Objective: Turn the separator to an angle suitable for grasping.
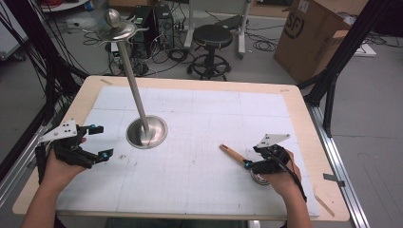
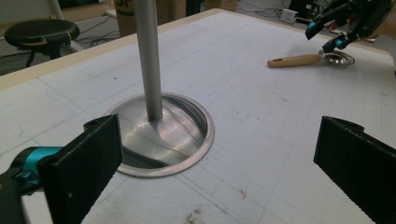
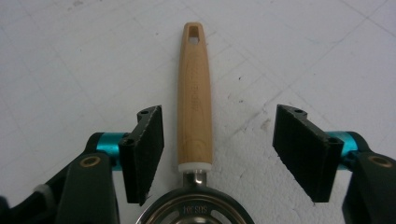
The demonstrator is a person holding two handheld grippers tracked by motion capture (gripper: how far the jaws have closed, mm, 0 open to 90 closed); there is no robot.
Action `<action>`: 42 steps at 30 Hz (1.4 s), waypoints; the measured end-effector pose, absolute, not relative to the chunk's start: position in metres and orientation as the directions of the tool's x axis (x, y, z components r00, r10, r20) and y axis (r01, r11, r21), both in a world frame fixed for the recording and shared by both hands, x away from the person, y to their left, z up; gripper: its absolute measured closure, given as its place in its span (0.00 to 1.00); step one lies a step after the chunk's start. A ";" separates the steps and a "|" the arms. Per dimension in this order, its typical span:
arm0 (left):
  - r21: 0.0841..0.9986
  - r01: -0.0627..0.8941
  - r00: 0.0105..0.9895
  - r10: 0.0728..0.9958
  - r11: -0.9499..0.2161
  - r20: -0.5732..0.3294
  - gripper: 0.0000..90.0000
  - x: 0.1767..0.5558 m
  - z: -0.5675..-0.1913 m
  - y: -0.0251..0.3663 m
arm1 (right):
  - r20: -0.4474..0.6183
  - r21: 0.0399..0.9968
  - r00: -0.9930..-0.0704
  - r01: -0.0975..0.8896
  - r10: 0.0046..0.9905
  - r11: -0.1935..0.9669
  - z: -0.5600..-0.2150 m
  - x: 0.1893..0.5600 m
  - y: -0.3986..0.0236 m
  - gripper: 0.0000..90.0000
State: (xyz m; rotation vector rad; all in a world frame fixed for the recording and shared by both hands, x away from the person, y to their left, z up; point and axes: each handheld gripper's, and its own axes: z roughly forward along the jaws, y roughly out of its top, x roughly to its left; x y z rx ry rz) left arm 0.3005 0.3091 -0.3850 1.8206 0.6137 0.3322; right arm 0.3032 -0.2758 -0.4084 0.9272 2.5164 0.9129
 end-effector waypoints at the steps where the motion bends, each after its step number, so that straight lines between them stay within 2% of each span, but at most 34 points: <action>1: 0.941 0.244 0.825 0.561 -0.234 -0.075 0.02 0.300 -0.385 0.309 | -0.064 0.652 -0.745 0.473 0.664 0.593 -0.409 0.303 -0.275 0.40; 13: 0.939 0.245 0.826 0.559 -0.241 -0.072 0.02 0.300 -0.385 0.309 | -0.053 0.603 -0.758 0.494 0.650 0.626 -0.412 0.306 -0.267 0.53; 33: 0.935 0.248 0.829 0.555 -0.253 -0.070 0.02 0.300 -0.386 0.308 | -0.062 0.518 -0.782 0.506 0.620 0.690 -0.424 0.308 -0.257 0.67; 42: 0.932 0.253 0.830 0.553 -0.260 -0.072 0.02 0.300 -0.388 0.305 | -0.039 0.515 -0.780 0.521 0.625 0.681 -0.425 0.310 -0.258 0.68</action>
